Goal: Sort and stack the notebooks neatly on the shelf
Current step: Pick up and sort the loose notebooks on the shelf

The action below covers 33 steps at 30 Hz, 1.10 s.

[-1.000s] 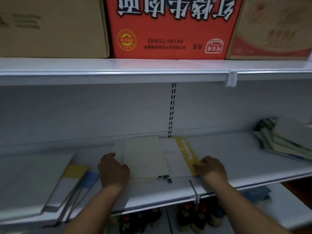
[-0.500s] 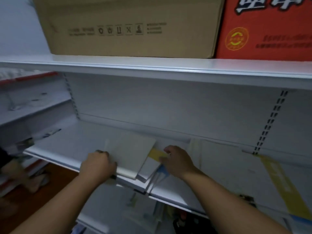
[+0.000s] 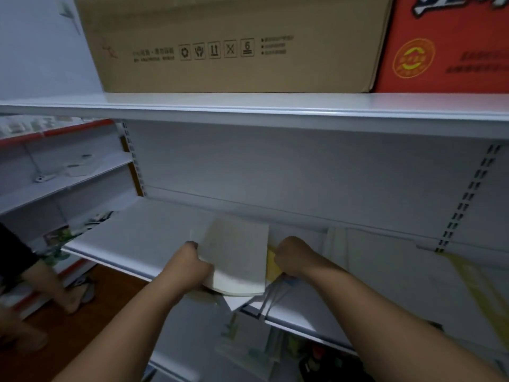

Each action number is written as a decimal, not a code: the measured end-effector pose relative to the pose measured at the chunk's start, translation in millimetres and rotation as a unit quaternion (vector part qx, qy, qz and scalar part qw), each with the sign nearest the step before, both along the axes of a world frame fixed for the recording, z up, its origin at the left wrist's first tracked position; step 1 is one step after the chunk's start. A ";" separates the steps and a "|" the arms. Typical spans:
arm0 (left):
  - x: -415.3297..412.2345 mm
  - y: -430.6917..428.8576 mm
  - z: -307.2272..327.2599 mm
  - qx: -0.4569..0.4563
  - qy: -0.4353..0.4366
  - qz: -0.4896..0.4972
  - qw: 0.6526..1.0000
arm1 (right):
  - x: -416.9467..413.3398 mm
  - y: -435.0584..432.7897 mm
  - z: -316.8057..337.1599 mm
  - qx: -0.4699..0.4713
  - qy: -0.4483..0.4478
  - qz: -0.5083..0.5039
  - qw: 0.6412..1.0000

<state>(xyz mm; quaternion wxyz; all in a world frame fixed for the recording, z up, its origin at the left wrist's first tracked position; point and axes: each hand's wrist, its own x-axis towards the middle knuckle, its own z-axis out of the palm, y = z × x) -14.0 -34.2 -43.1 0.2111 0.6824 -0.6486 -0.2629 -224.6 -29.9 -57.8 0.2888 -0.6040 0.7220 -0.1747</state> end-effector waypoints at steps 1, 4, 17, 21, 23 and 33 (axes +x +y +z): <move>-5.6 1.3 0.7 0.027 0.070 0.008 0.997 | -7.9 5.9 0.0 0.006 -0.020 -0.015 1.000; -31.3 7.0 1.6 0.055 0.218 0.009 0.974 | -42.1 34.9 -2.0 -0.026 -0.098 -0.083 0.991; -232.9 27.4 -30.7 0.087 0.347 -0.121 0.926 | -250.0 195.1 -20.8 -0.163 -0.166 -0.508 0.829; -246.7 32.7 -43.0 0.070 0.218 -0.138 0.964 | -267.0 211.1 -36.0 -0.049 0.007 -0.475 0.878; -246.6 30.1 -44.1 0.007 0.100 -0.164 0.981 | -266.3 211.5 -36.4 -0.002 0.045 -0.452 0.891; -116.0 -14.7 -11.3 -0.031 -0.156 -0.112 0.981 | -151.9 116.3 -17.6 -0.197 0.027 -0.230 0.953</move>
